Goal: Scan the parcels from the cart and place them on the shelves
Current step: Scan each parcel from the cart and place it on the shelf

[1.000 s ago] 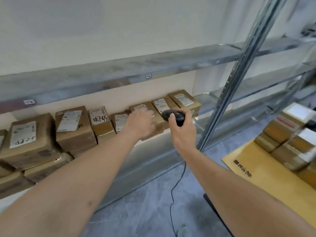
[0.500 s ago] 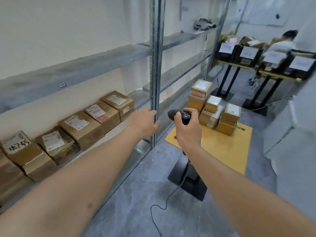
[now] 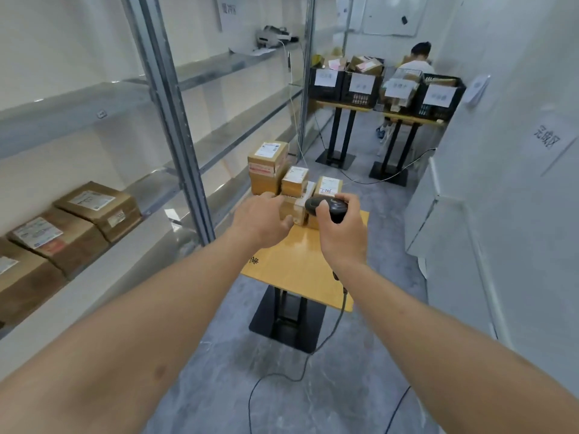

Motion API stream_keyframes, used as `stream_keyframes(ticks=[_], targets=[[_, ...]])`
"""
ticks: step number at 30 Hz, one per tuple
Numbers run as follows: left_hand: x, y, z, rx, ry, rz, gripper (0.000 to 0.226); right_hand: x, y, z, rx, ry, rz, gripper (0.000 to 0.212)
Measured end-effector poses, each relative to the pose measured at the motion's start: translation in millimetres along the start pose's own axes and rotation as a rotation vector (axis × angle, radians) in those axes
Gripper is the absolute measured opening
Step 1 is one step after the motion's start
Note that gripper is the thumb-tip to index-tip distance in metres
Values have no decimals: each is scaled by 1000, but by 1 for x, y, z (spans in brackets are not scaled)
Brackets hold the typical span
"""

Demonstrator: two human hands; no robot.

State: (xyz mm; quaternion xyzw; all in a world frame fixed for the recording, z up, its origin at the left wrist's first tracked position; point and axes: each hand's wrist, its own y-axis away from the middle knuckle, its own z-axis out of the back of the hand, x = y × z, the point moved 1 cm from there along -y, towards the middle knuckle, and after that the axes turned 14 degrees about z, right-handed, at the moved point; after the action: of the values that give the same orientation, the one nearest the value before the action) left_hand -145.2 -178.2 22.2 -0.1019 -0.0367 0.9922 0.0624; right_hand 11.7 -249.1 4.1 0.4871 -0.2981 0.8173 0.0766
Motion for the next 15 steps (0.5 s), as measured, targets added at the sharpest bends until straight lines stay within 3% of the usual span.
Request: stream_keyframes(ticks=[8, 15], targets=[[-77, -63, -36, 79, 6, -70, 52, -57, -64, 39, -85, 89, -52, 24], [-119, -154, -79, 110, 7, -134, 47, -111, -134, 27, -140, 161, -114, 26]])
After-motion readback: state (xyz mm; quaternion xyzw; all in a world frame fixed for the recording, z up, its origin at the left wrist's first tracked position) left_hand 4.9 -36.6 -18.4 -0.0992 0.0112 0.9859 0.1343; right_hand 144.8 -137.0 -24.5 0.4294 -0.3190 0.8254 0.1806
